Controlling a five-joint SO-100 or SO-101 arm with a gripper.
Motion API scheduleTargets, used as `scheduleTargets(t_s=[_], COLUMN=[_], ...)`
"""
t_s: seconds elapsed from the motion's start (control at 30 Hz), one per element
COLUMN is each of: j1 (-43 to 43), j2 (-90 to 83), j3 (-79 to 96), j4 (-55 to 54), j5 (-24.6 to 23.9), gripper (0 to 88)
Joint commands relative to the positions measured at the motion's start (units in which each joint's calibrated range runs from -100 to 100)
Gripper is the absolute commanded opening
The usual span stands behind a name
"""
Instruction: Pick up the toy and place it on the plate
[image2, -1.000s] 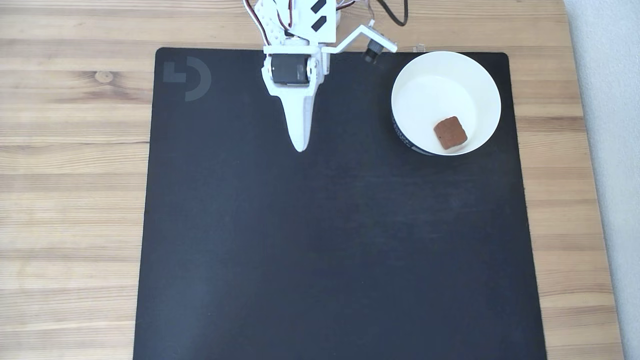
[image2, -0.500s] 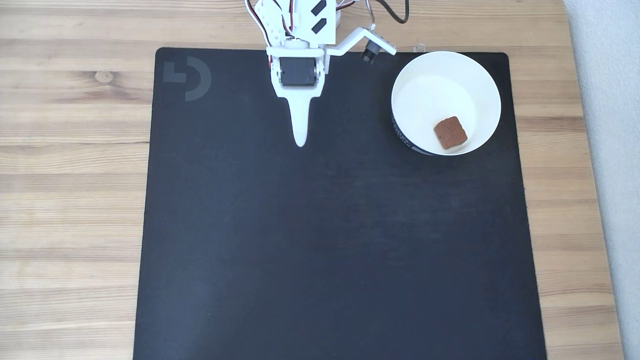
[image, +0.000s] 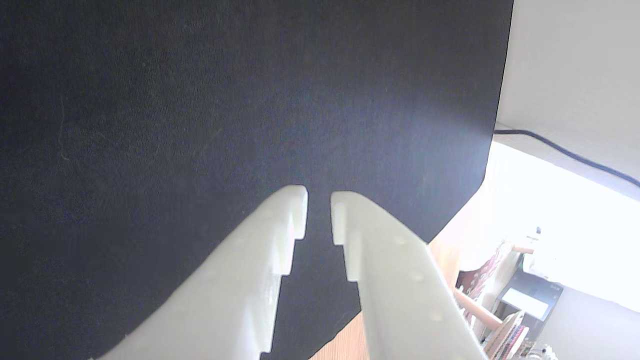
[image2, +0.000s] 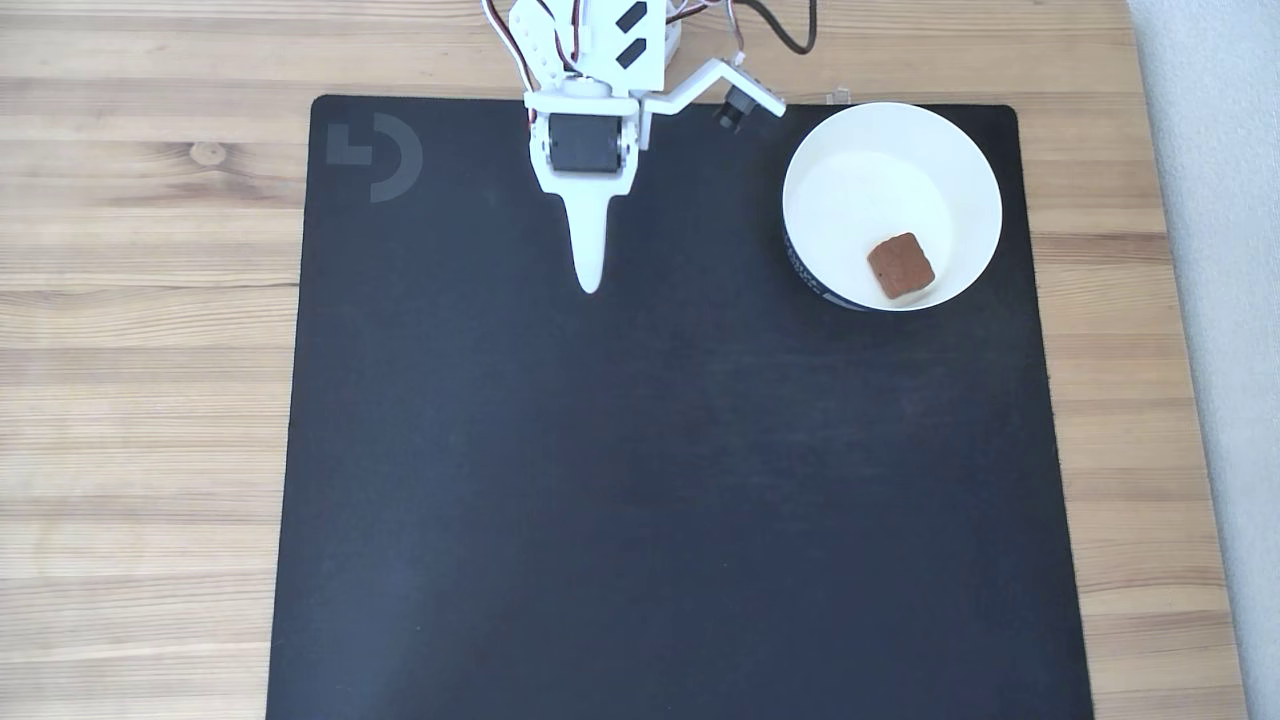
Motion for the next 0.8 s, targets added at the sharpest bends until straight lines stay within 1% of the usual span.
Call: scheduleTargets(t_s=[0.0, 0.77], j1=[-0.25, -0.16], j2=[-0.67, -0.58], j3=[0.69, 0.69], j4=[0.37, 0.11], j5=[-0.08, -0.19], gripper=[2.3, 2.3])
